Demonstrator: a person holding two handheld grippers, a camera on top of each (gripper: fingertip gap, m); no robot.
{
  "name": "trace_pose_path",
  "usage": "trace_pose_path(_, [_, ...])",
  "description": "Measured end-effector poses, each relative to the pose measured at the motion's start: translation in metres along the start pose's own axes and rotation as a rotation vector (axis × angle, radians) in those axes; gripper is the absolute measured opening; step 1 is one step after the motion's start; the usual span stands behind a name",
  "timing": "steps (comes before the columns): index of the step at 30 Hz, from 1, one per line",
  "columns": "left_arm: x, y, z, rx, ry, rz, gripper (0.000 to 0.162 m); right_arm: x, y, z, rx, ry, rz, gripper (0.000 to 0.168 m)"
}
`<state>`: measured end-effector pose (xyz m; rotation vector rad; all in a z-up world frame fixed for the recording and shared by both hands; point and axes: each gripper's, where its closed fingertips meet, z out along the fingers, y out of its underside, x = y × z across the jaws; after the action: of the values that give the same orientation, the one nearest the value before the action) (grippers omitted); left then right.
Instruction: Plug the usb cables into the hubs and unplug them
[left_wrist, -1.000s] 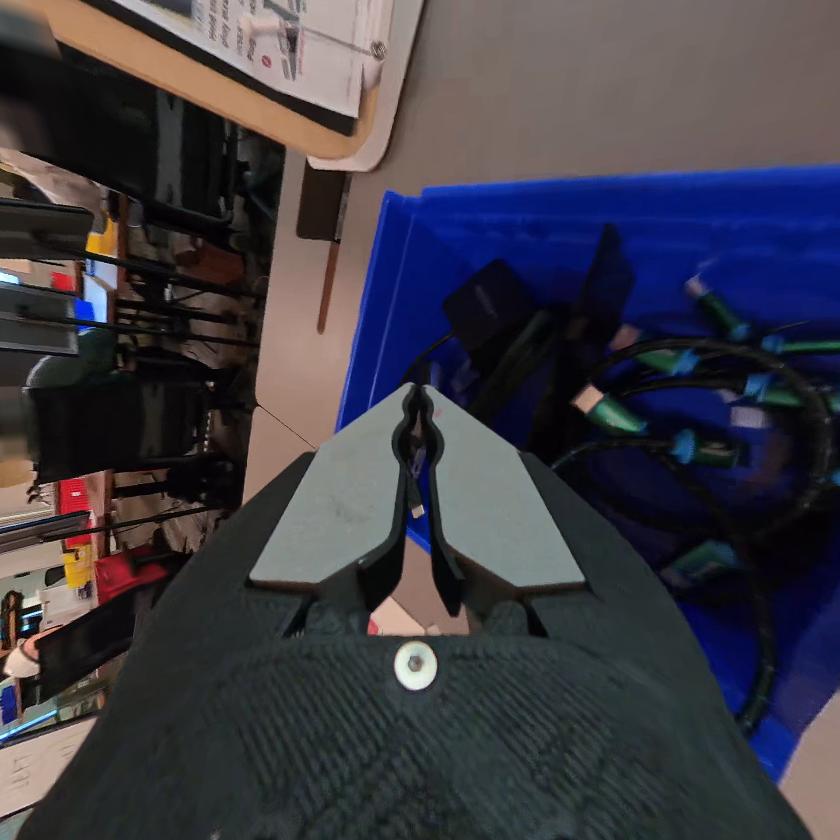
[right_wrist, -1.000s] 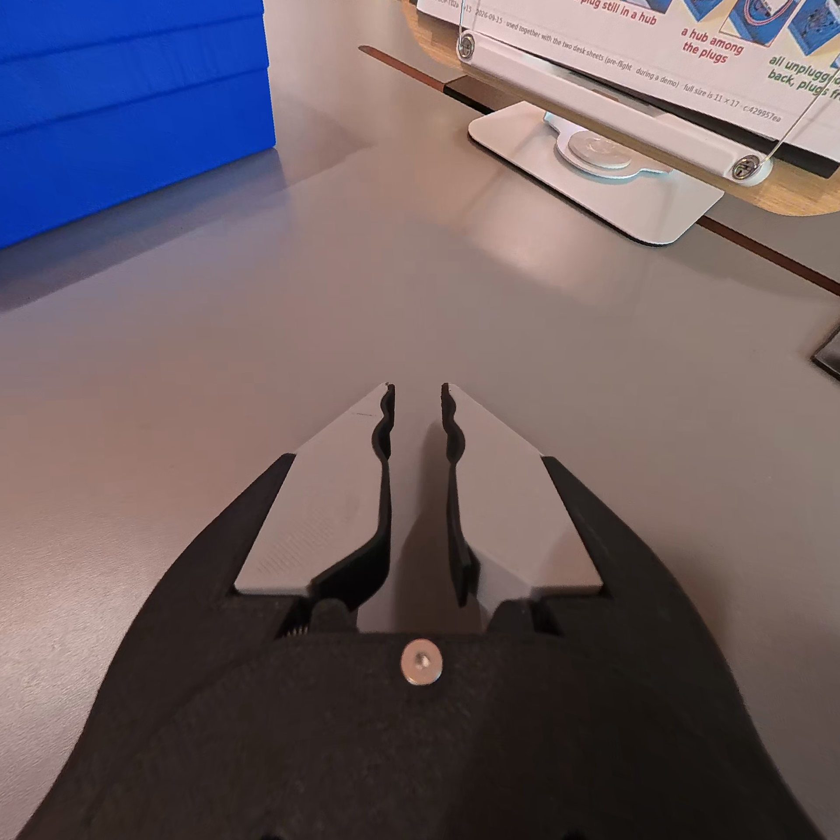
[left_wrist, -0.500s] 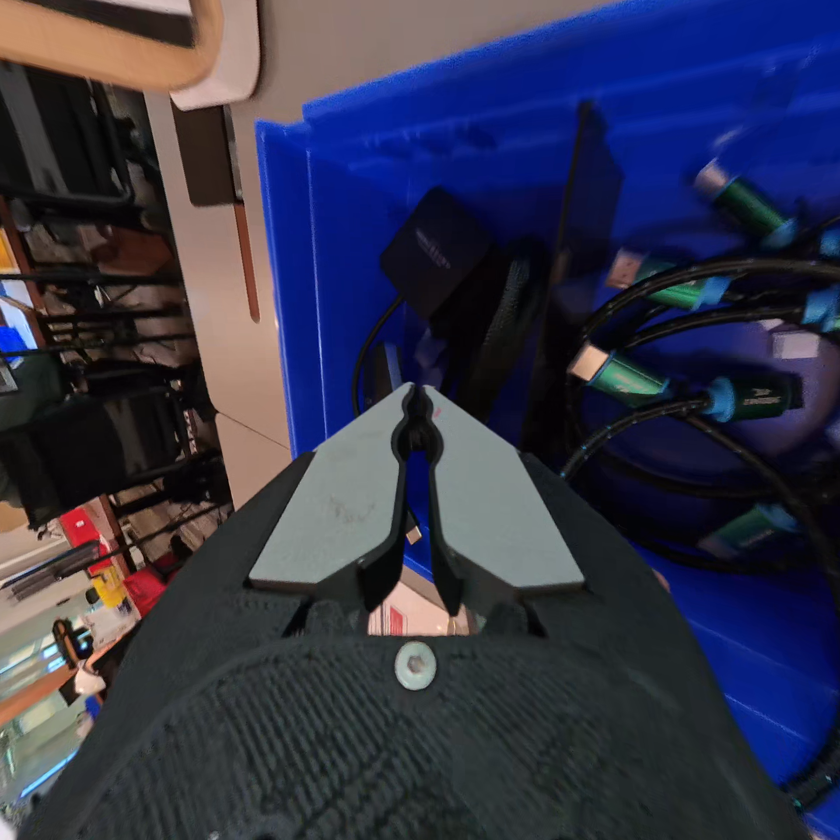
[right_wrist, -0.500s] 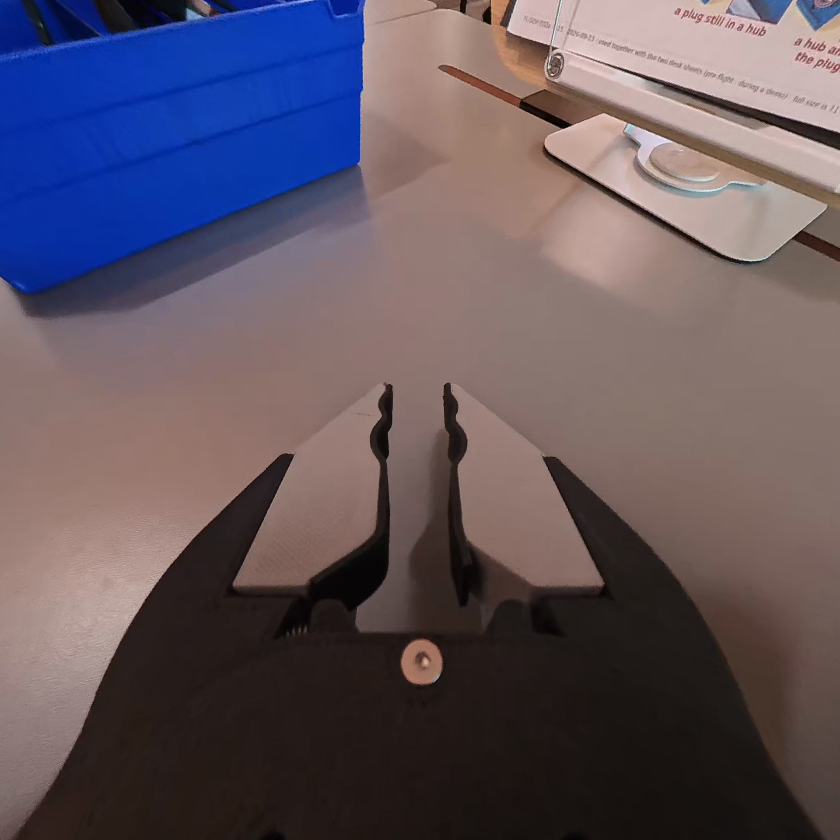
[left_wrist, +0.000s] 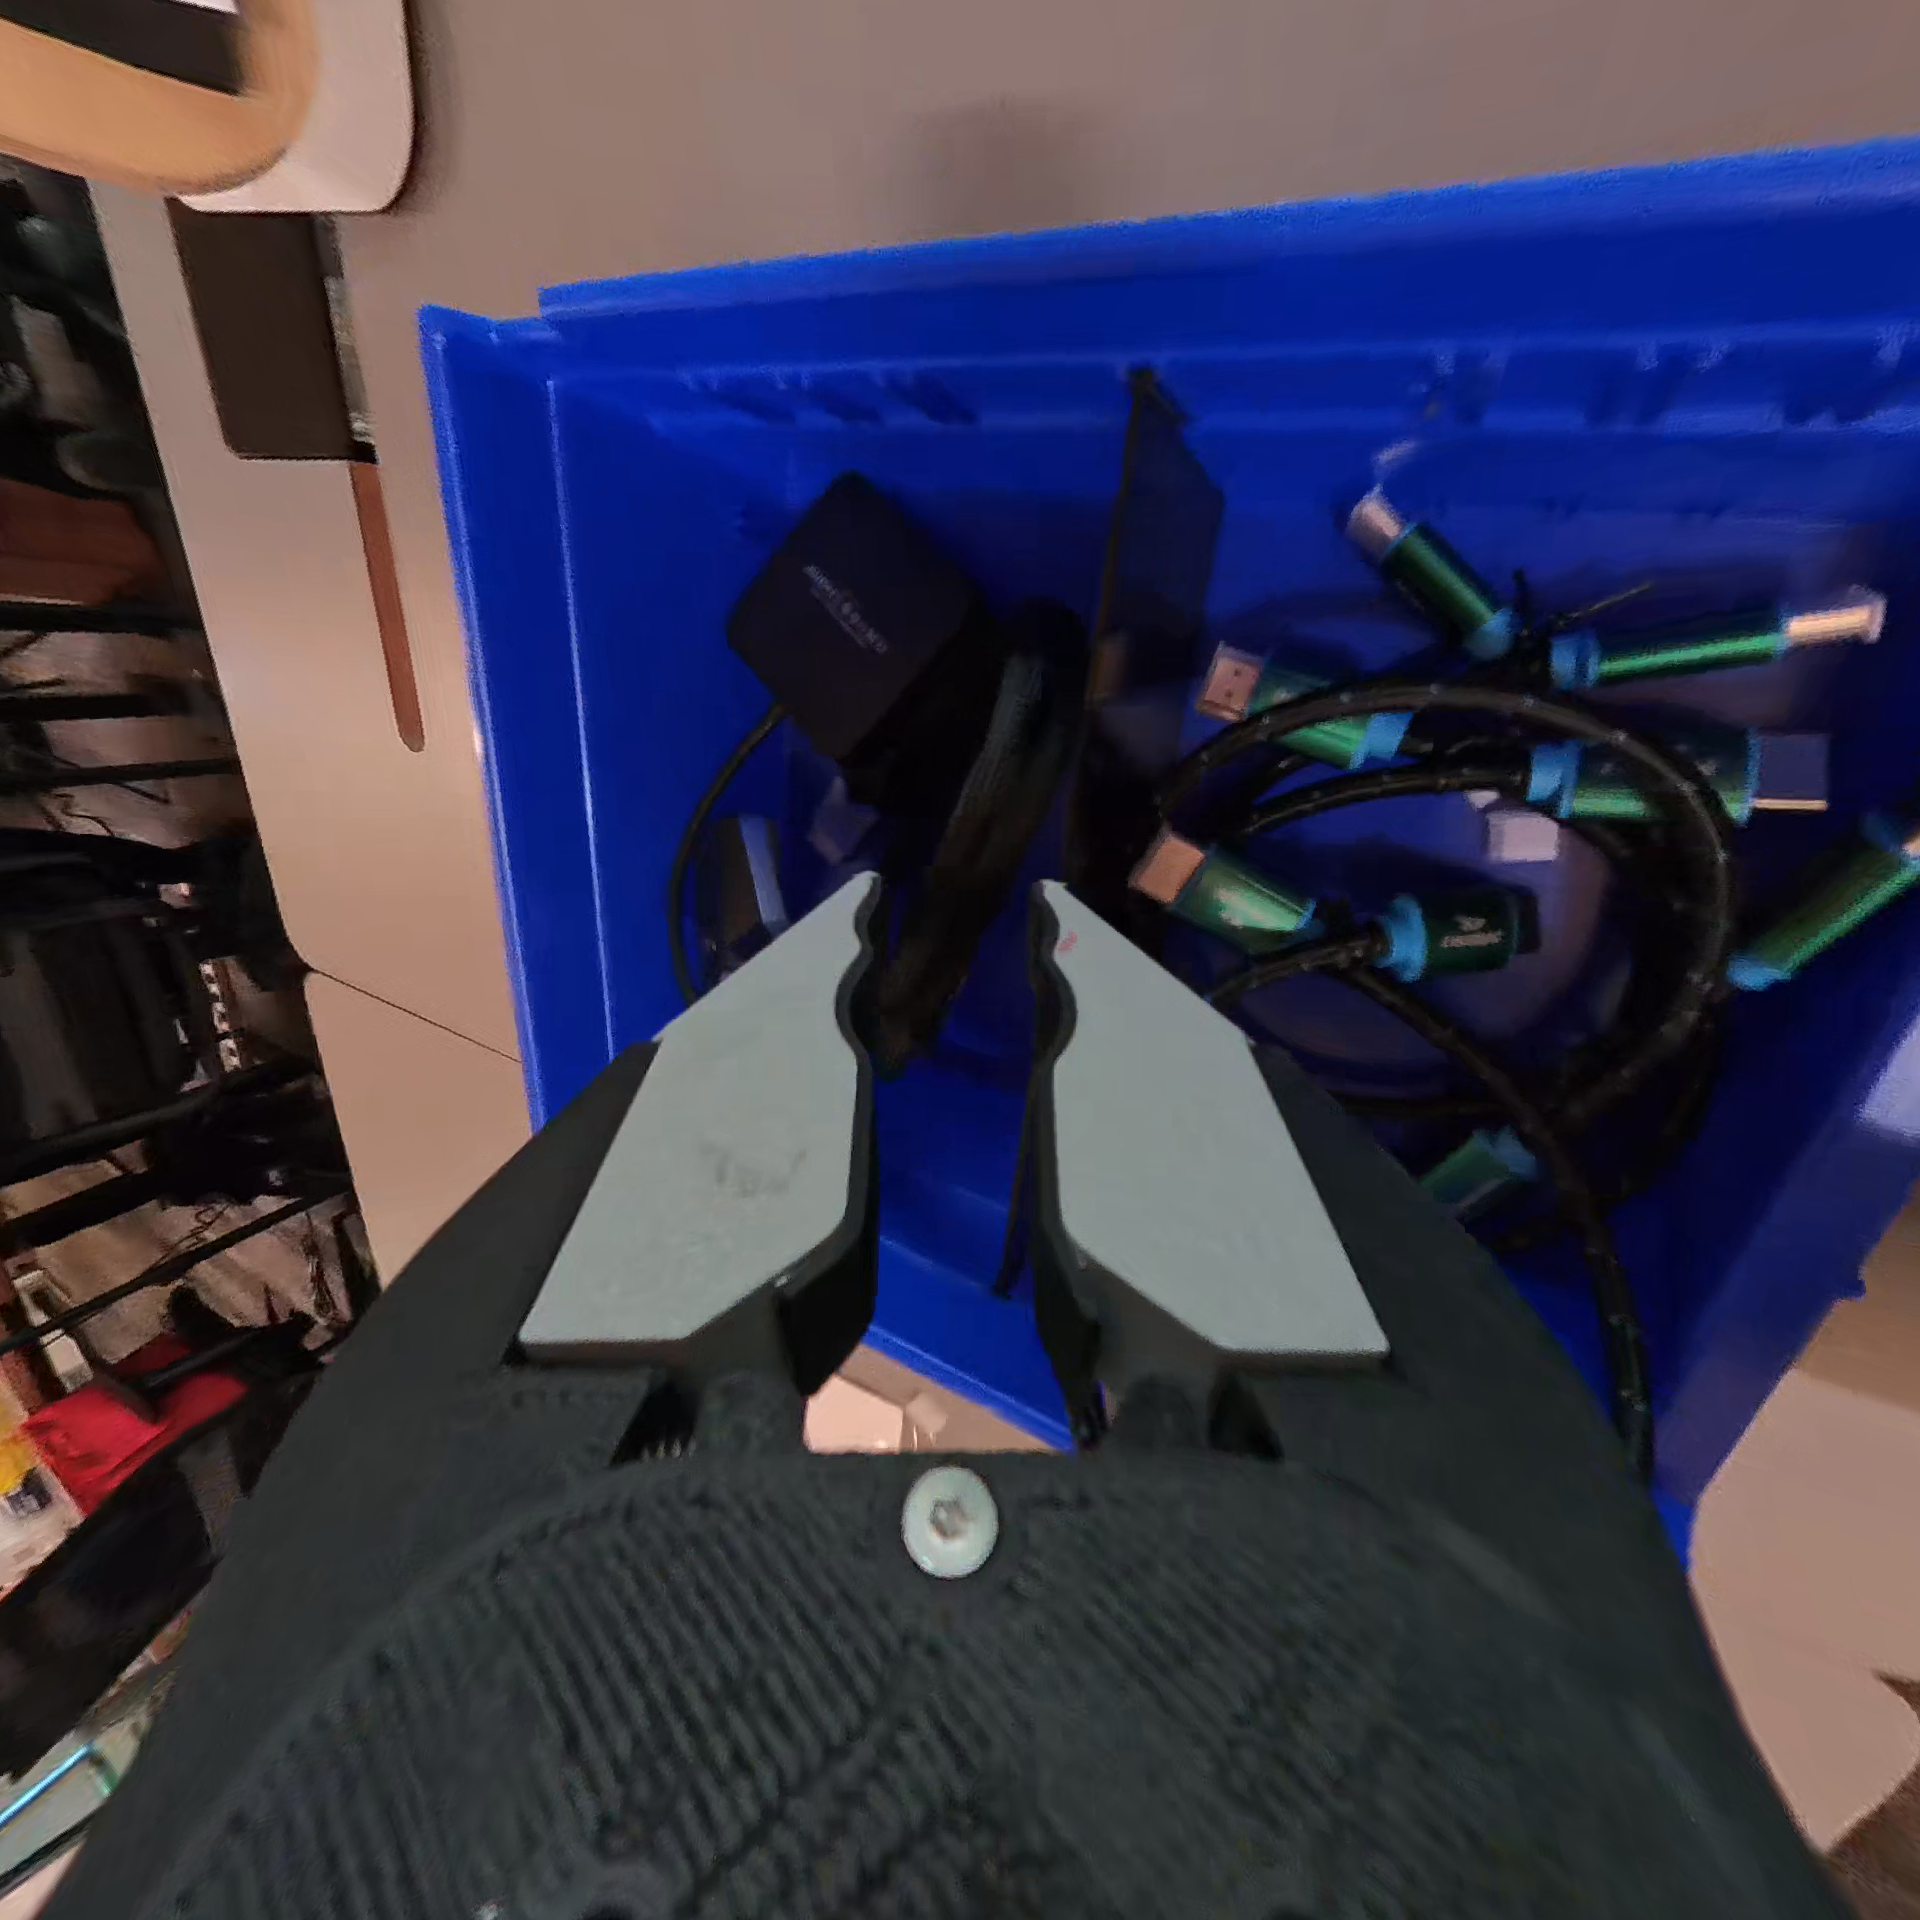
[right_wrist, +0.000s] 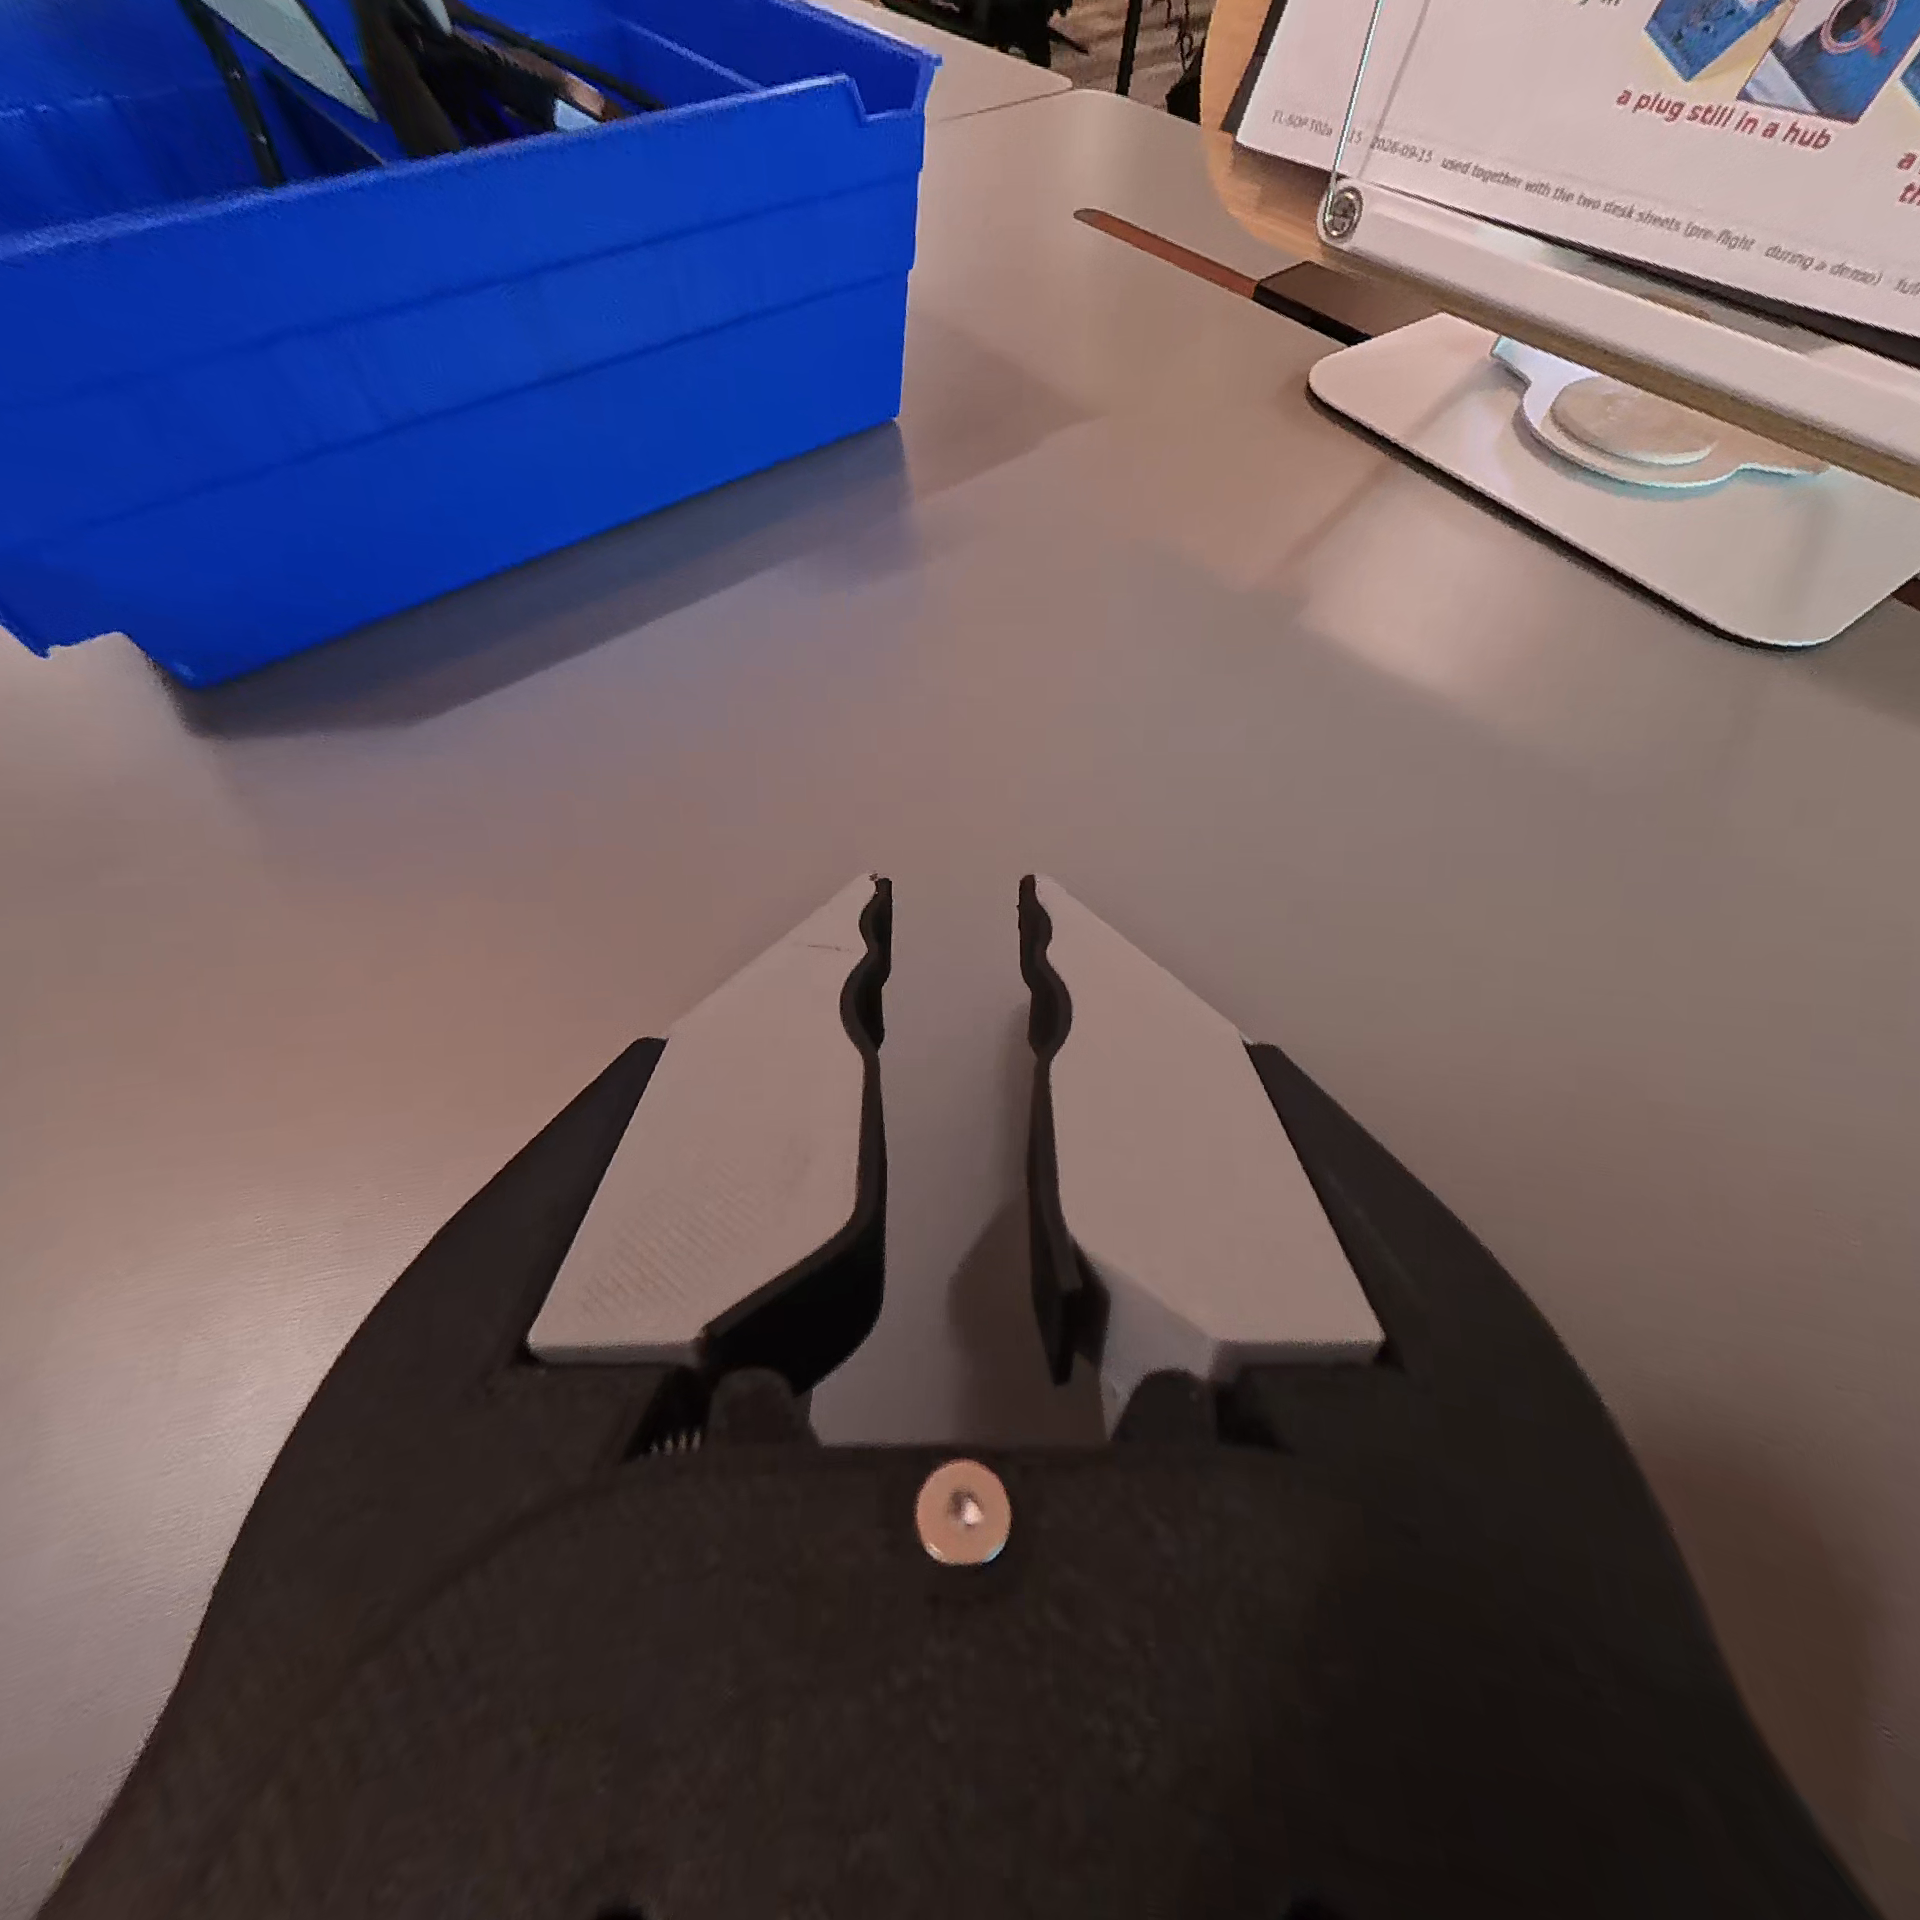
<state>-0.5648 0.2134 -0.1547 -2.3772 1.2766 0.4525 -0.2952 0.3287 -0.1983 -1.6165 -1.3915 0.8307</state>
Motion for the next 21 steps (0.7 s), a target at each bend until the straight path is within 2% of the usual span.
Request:
trace_pose_path(4, [-0.008,0.009,0.011,-0.035,-0.031,0.02,0.034,0.004,0.004,0.003,-0.013,0.004,0.02,0.02])
trace_pose_path(5, [-0.009,0.013,0.016,-0.054,-0.04,0.04,0.031,0.004,0.004,0.003,-0.011,-0.004,0.03,0.02])
trace_pose_path(6, [-0.014,0.014,0.021,-0.058,-0.071,0.055,0.02,0.004,0.004,0.003,-0.009,-0.01,0.038,0.02])
trace_pose_path(9, [-0.025,0.01,0.018,-0.062,-0.134,0.058,0.013,0.005,0.005,0.003,-0.01,-0.011,0.043,0.019])
trace_pose_path(11, [-0.044,-0.003,-0.001,0.008,-0.212,-0.008,0.01,0.006,0.004,0.003,-0.01,-0.001,0.036,0.019])
trace_pose_path(16, [-0.108,-0.028,-0.074,0.213,-0.461,-0.324,0.009,0.014,0.003,0.002,0.0,0.027,0.034,0.018])
trace_pose_path(18, [-0.114,-0.041,-0.096,0.26,-0.485,-0.413,0.008,0.015,0.002,0.002,0.007,0.02,0.048,0.018])
trace_pose_path(21, [-0.103,-0.075,-0.122,0.333,-0.439,-0.452,0.007,0.014,-0.003,0.0,0.046,-0.005,0.062,0.022])
